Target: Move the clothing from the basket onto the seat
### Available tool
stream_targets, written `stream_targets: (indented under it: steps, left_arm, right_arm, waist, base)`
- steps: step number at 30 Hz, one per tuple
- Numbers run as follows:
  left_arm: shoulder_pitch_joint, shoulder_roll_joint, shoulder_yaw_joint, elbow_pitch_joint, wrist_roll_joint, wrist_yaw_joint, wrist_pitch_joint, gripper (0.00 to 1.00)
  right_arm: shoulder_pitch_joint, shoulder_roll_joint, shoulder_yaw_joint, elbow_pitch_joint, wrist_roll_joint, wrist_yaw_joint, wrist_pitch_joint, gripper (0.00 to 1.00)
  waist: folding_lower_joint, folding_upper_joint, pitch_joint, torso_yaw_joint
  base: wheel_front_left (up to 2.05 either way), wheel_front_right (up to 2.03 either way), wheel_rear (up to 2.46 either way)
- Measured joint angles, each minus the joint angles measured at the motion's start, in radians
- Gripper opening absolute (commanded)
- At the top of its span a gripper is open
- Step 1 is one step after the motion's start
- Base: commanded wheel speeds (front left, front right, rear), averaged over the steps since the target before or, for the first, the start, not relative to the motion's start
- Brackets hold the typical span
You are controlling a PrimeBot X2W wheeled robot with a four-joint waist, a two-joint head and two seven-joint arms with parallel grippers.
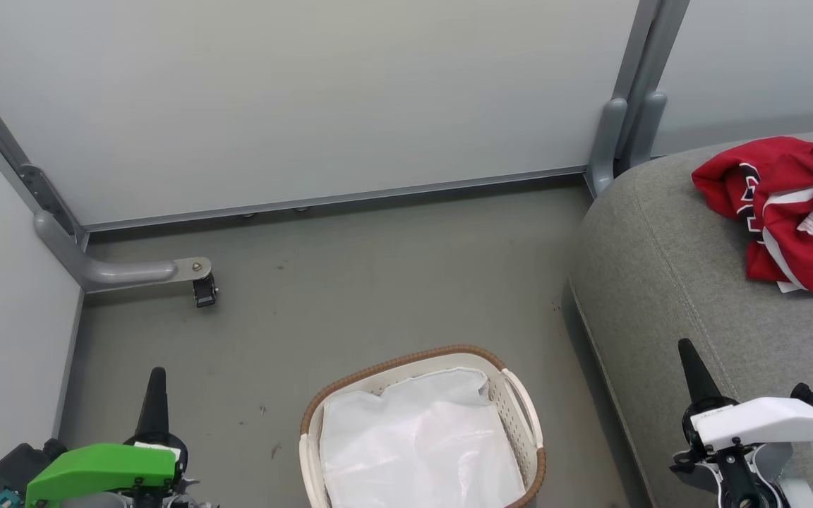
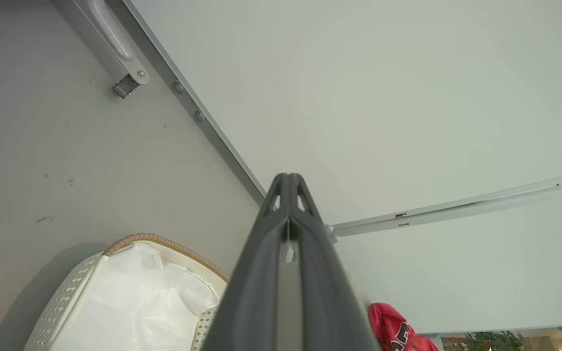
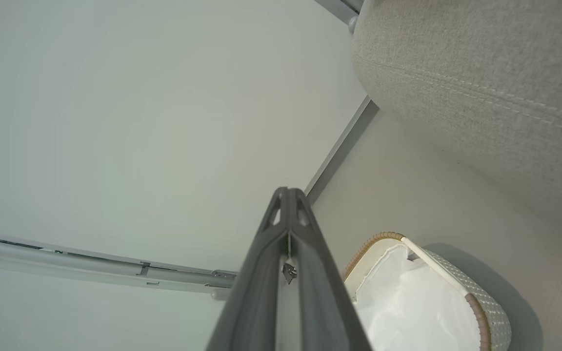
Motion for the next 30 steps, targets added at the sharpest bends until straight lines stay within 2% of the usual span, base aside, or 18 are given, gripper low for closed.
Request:
stream_targets:
  steps: [30]
  left_arm:
    - [-0.038, 0.0, 0.033, -0.009, -0.23, -0.013, 0.068, 0.0]
  right_arm:
    - [-0.011, -0.002, -0.031, -0.013, 0.264, 0.0, 0.069, 0.0]
  waist:
    - [0.0, 0.0, 0.0, -0.01]
  base:
    - [0.0, 0.0, 0.0]
